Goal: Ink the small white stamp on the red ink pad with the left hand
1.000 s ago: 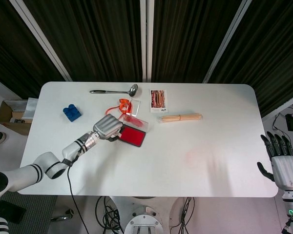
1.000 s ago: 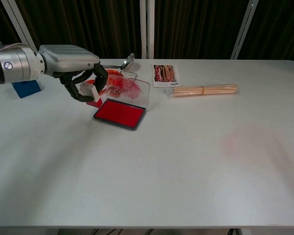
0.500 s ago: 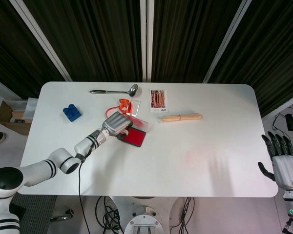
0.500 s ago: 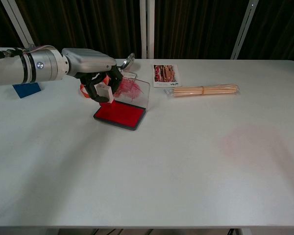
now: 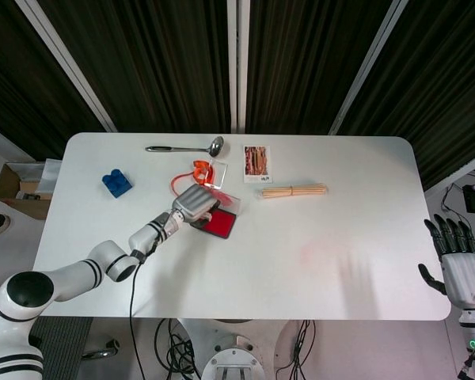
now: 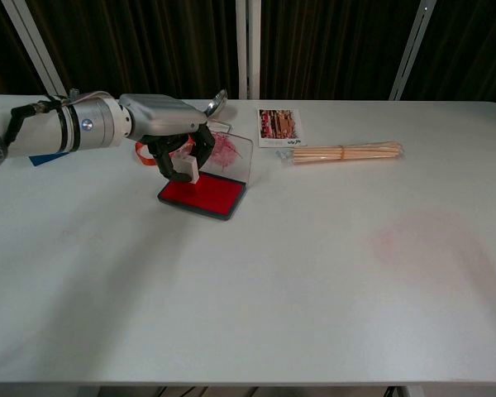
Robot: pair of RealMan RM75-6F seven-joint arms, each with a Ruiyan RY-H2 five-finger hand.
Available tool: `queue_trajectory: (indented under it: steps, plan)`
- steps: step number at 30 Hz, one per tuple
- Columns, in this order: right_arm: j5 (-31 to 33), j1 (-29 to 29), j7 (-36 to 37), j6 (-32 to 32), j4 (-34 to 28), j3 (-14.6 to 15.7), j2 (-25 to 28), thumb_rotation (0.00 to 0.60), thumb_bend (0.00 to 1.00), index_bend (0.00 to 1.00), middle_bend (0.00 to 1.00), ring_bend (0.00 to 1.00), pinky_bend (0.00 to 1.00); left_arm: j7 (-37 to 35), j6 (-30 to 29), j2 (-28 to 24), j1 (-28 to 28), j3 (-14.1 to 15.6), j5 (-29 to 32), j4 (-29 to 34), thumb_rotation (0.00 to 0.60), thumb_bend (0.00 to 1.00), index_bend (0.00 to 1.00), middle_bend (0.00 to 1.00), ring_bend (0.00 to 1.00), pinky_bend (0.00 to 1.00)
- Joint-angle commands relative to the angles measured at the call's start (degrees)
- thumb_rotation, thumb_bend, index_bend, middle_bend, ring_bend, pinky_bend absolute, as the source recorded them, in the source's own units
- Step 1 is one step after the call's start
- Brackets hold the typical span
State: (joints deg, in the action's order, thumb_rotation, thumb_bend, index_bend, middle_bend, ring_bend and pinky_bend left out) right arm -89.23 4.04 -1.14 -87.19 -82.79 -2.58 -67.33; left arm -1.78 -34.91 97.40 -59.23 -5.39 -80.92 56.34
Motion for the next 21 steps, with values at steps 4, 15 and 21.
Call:
queue_trajectory:
  steps: [4, 15, 21]
  plan:
    - [-0.8, 0.2, 0.4, 0.3, 0.2, 0.4, 0.3, 0.600, 0.22, 0.00, 0.00, 0.00, 0.00, -1.2, 0.0, 1.2, 0.0, 1.1, -0.9, -1.5, 0.600, 0.33, 0.59, 0.57, 0.75, 0.86]
    - [-0.9, 0.0, 1.2, 0.2, 0.9, 0.6, 0.3, 0.600, 0.23, 0.00, 0.00, 0.00, 0.00, -4.3, 0.4, 2.9, -0.3, 1.7, -1.5, -4.8, 0.600, 0.35, 0.59, 0.57, 0.75, 0.85]
    - [-1.0, 0.0, 1.4, 0.2, 1.1, 0.7, 0.2, 0.600, 0.23, 0.00, 0.00, 0.00, 0.00, -5.5, 0.4, 3.1, -0.3, 2.0, -1.7, -5.6, 0.600, 0.35, 0.60, 0.57, 0.75, 0.86]
